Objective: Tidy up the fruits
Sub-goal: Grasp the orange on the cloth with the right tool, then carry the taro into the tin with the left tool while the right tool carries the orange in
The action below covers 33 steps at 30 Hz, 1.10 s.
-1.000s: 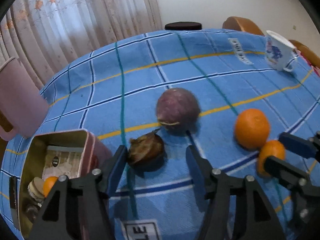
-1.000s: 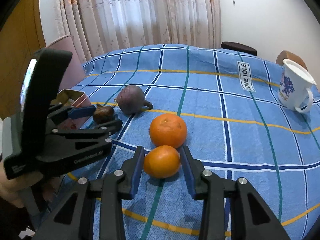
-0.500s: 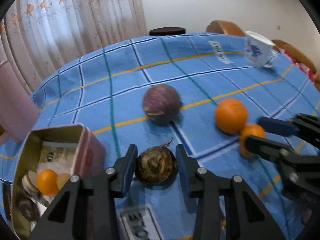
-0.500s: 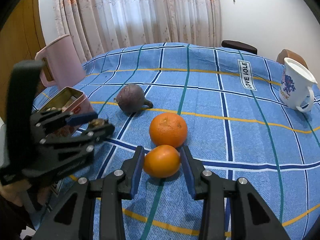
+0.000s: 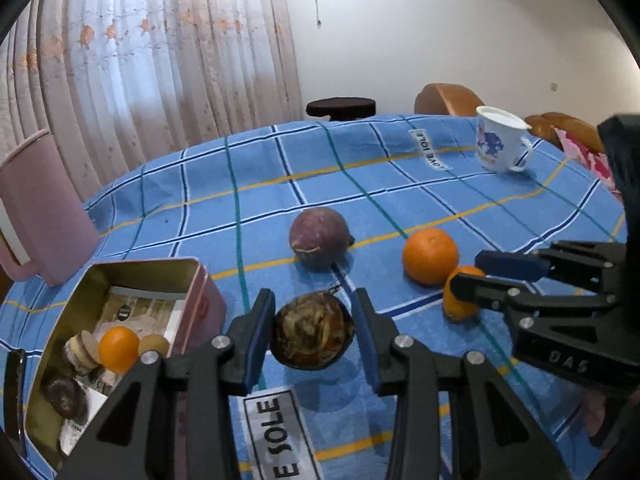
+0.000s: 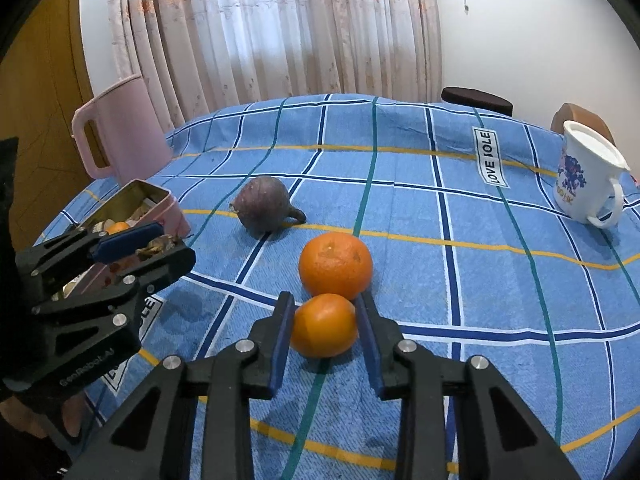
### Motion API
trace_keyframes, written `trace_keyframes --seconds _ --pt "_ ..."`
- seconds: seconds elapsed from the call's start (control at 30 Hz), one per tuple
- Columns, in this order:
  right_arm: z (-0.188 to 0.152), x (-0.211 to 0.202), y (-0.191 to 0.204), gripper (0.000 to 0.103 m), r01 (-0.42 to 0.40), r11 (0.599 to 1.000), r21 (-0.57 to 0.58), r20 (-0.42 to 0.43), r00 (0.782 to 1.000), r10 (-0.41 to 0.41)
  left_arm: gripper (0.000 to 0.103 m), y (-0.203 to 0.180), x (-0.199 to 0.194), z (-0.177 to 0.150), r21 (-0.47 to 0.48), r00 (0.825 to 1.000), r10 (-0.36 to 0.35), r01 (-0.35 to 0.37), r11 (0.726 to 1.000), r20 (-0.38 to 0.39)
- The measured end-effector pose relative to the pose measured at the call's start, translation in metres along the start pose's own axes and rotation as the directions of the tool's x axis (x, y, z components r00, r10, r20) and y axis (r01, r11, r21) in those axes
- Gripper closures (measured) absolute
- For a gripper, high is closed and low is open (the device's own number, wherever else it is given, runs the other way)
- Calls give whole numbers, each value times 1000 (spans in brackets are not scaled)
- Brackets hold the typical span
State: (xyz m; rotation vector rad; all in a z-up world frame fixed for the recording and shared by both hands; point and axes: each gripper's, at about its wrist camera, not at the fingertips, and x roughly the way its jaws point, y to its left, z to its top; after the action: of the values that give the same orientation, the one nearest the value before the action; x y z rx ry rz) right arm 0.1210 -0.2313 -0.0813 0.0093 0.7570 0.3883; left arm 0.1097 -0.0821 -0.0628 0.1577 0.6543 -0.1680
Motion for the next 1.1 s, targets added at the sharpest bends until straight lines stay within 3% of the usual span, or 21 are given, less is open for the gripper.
trace_keyframes --seconds 0.13,0.27,0.37,0.67,1.1 --pt "1 7 -2 58 18 1000 10 -34 999 -18 62 3 2 -3 -20 1000 -11 11 1000 -9" --pt "1 17 -7 57 5 1000 30 -87 996 -3 62 4 2 -3 -30 1000 -22 21 999 -13" --pt "0 15 -1 58 18 1000 2 -81 997 -18 62 8 1 -4 -54 1000 -24 24 998 -5" --pt "-1 -10 9 58 15 999 -51 50 999 -13 62 21 -14 -8 -121 997 -16 25 992 73" --pt "-6 -37 20 58 36 995 -96 187 982 -17 62 20 -30 -10 -117 988 11 6 993 152"
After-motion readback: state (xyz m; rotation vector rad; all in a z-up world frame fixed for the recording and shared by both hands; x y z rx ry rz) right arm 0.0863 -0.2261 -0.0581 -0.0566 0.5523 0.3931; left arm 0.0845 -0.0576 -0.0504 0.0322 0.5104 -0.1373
